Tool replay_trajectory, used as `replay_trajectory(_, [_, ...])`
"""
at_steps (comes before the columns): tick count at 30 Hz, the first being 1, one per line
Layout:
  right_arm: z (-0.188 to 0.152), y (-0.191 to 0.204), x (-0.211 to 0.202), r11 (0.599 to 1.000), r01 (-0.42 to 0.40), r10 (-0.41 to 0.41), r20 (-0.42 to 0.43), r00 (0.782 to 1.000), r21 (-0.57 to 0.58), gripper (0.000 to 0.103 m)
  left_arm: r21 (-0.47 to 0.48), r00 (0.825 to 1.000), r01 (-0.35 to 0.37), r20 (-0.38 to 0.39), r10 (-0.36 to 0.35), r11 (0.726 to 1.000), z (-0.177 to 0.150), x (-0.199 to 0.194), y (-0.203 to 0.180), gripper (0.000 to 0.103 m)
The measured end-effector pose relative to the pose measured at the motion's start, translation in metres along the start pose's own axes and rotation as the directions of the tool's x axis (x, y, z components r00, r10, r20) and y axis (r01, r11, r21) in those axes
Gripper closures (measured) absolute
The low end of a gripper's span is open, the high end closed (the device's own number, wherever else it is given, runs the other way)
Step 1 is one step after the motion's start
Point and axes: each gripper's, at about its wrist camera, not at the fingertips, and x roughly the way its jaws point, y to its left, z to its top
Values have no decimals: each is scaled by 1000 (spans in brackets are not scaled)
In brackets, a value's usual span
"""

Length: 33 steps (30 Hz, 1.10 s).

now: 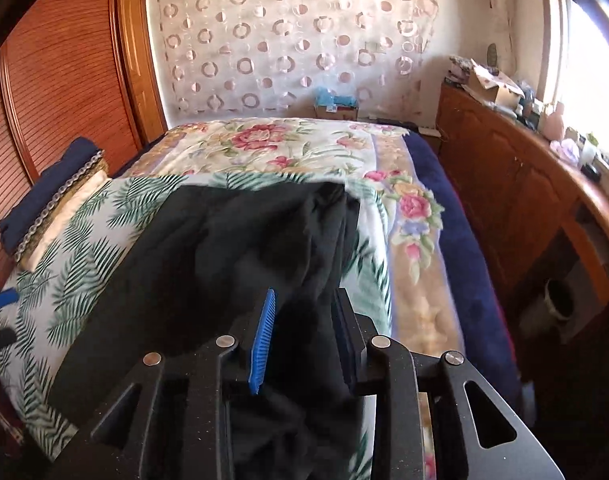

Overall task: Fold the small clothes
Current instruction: 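Lower the shirt with the right gripper and grasp its edge again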

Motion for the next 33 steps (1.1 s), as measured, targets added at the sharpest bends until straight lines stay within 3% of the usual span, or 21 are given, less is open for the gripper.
replay_trajectory(5, [-38, 11, -22, 999, -14, 13, 19, 1000, 31, 72, 17, 1000, 14, -4, -14, 1000, 2, 4, -12, 27])
replay_trajectory(11, [-51, 22, -33, 997, -69, 68, 40, 997, 35, 70, 32, 999, 27, -18, -27, 999, 0, 7, -22, 27])
replay_trajectory(15, [-56, 25, -24, 999, -45, 45, 40, 998, -9, 70, 29, 999, 39, -30, -38, 999, -4, 11, -22, 27])
replay_trajectory(19, [-65, 19, -12, 998, 44, -43, 12, 999, -35, 71, 23, 998, 38, -42, -37, 999, -7, 14, -22, 27])
replay_trajectory(20, [-67, 12, -11, 999, 40, -40, 8, 999, -24, 76, 23, 999, 38, -40, -37, 999, -7, 13, -22, 27])
replay_trajectory(21, [-69, 6, -12, 1000, 28, -28, 10, 1000, -11, 91, 22, 999, 37, -39, -36, 999, -7, 13, -22, 27])
replay_trajectory(23, [-75, -4, -19, 1000, 6, -7, 35, 999, 12, 96, 21, 998, 40, -39, -39, 999, -8, 13, -22, 27])
replay_trajectory(29, [-93, -27, -72, 995, -49, 36, 142, 989, 90, 97, 26, 998, 51, -46, -49, 998, -8, 14, -27, 27])
replay_trajectory(33, [-106, -35, -83, 996, -29, 18, 129, 992, 88, 97, 34, 997, 56, -46, -54, 998, -7, 16, -32, 27])
